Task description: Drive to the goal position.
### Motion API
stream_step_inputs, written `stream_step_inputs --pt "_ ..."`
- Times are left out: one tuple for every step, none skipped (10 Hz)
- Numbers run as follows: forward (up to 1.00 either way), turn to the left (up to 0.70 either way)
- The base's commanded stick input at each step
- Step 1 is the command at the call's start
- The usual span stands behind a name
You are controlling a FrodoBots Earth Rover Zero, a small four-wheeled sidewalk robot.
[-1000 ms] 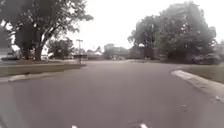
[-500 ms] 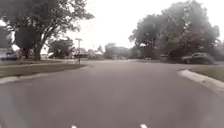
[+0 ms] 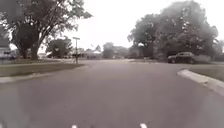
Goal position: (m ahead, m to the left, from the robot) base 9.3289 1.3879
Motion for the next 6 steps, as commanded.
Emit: stream_step_inputs --pt "0.00 0.00" --pt "0.02 0.00" --pt "0.05 0.00" --pt "0.01 0.00" --pt "0.08 0.00" --pt "0.10 0.00"
